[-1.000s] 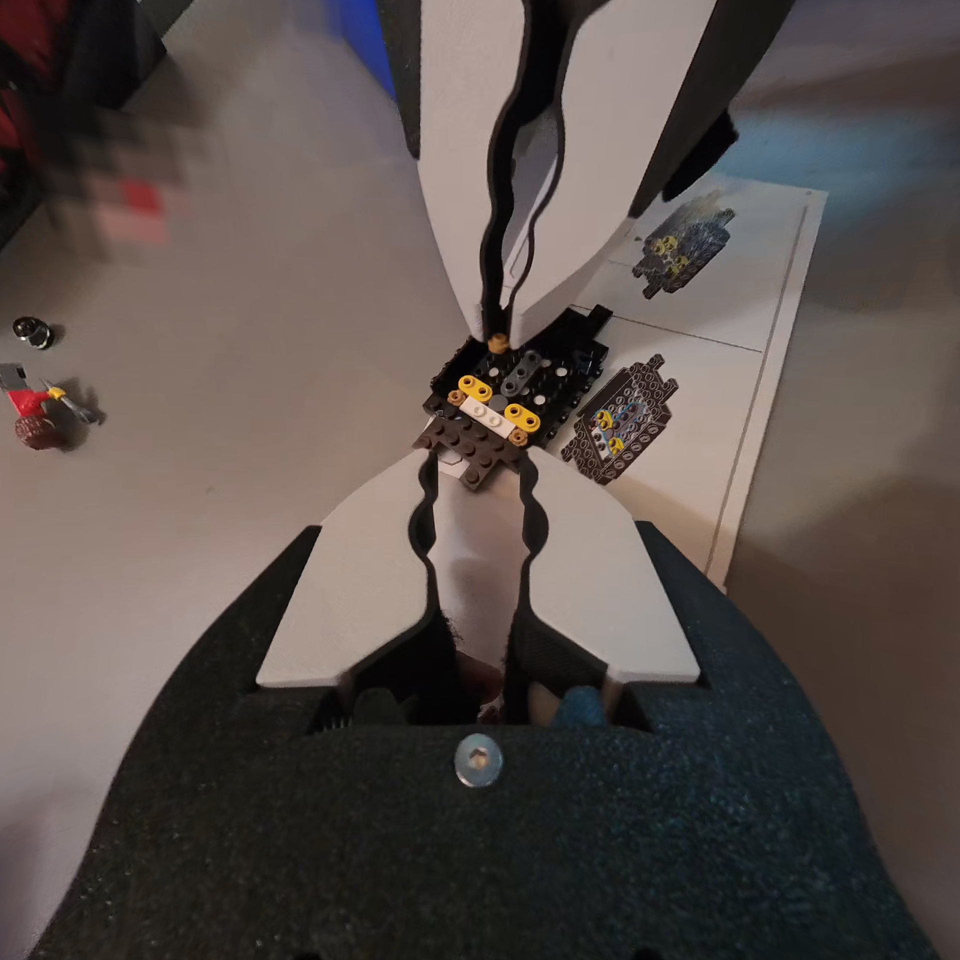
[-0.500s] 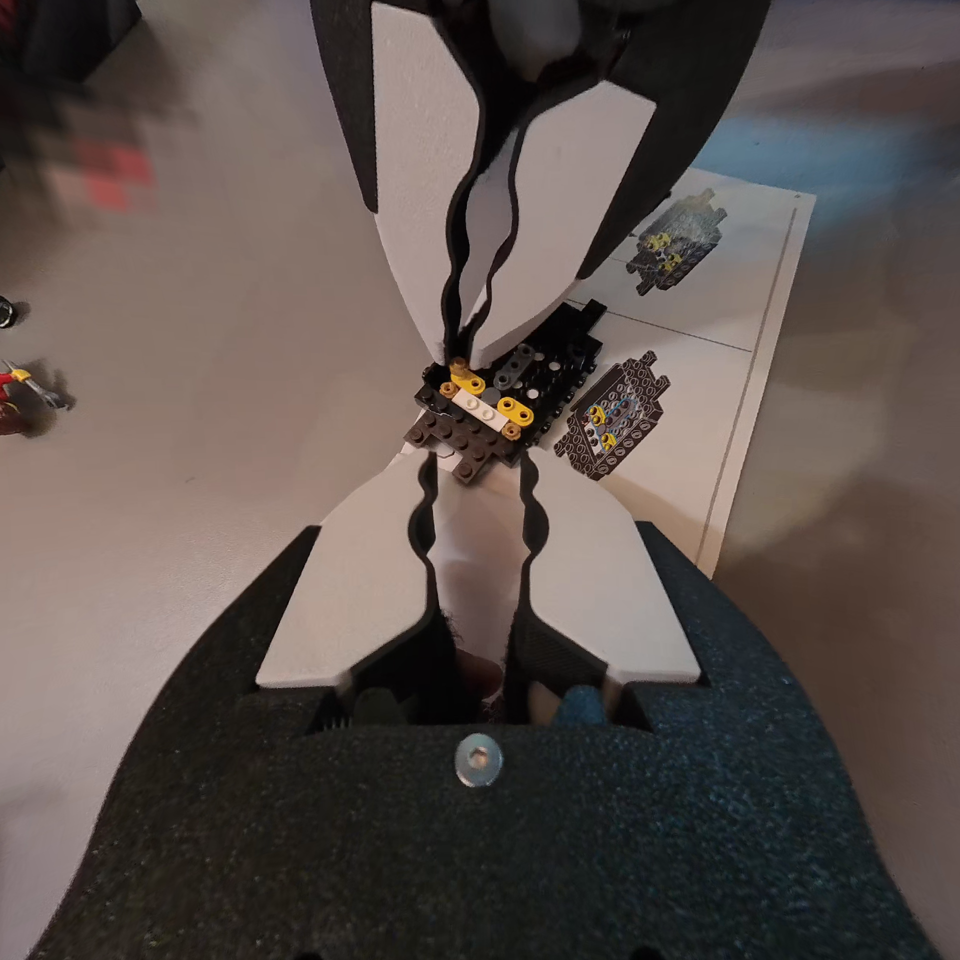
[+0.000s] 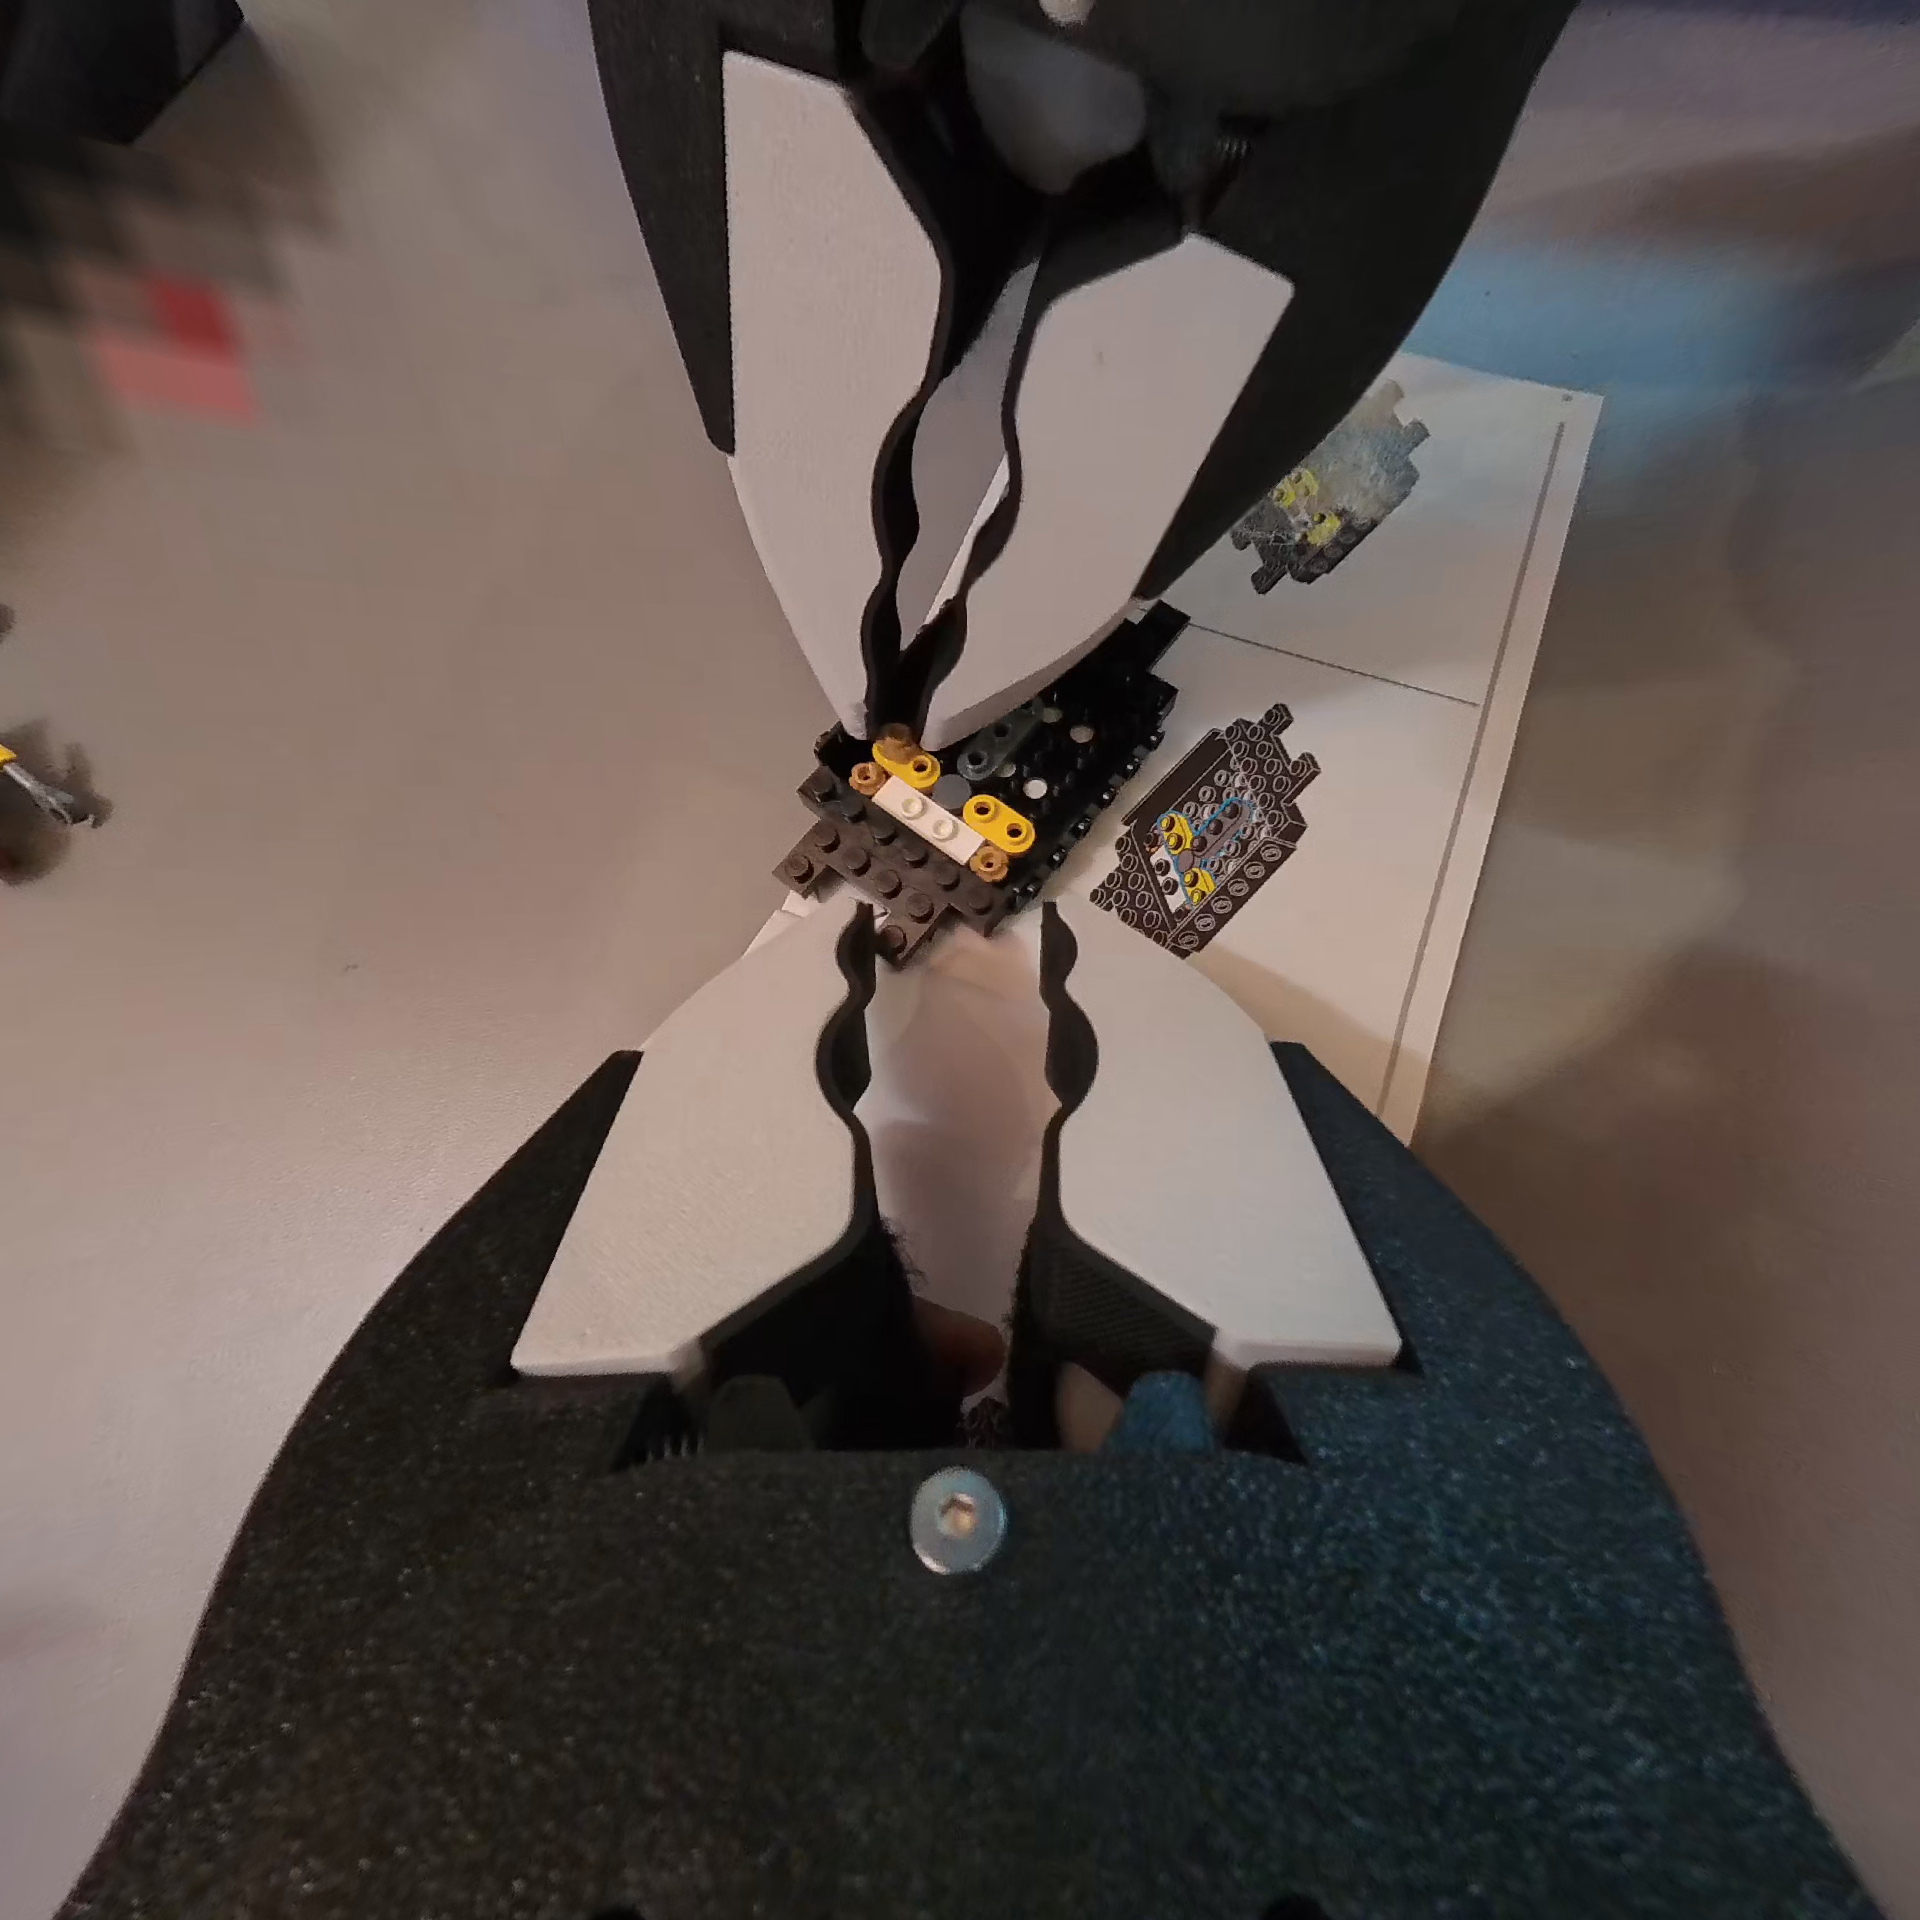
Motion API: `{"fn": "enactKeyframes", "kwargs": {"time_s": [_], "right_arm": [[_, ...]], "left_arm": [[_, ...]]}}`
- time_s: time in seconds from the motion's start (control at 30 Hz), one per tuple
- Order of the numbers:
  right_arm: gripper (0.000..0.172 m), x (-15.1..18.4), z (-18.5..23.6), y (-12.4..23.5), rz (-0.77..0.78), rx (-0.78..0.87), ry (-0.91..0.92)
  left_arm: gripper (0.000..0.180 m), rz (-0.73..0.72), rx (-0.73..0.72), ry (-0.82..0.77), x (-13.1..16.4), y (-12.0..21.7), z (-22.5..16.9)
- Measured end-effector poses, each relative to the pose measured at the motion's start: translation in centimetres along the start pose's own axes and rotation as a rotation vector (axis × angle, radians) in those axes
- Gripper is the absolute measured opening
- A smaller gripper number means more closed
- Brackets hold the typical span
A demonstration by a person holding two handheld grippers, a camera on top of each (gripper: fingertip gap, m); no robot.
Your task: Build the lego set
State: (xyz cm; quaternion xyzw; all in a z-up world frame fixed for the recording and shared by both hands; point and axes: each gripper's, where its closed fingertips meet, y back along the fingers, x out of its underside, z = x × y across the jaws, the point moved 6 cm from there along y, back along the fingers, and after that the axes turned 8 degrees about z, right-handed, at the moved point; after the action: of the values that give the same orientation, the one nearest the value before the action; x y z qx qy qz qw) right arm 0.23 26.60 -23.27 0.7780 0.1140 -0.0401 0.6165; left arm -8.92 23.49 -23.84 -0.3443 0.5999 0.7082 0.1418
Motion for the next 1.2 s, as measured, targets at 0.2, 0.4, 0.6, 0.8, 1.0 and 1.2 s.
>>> {"fn": "enactKeyframes", "kwargs": {"time_s": [0.2, 0.4, 0.6, 0.8, 1.0, 1.2], "right_arm": [[0.009, -0.08, 0.22, 0.12, 0.028, 0.027, 0.006], [0.012, -0.12, 0.42, 0.18, 0.059, 0.046, 0.011], [0.013, -0.17, 0.46, 0.2, 0.065, 0.056, 0.023], [0.013, -0.1, 0.39, 0.11, 0.057, 0.03, 0.036], [0.013, -0.17, 0.23, 0.08, 0.052, 0.019, 0.075], [0.013, -0.19, 0.17, 0.06, 0.057, 0.01, 0.107]], "left_arm": [[0.029, 0.001, 0.007, -0.002, 0.0, -0.01, -0.07], [0.029, -0.001, 0.017, -0.001, -0.01, -0.03, -0.16], [0.03, 0.001, 0.025, 0.0, 0.01, -0.06, -0.24], [0.03, 0.003, 0.033, 0.0, 0.03, -0.11, -0.3], [0.03, 0.005, 0.036, 0.004, 0.07, -0.15, -0.3], [0.03, 0.007, 0.039, 0.004, 0.08, -0.18, -0.32]]}}
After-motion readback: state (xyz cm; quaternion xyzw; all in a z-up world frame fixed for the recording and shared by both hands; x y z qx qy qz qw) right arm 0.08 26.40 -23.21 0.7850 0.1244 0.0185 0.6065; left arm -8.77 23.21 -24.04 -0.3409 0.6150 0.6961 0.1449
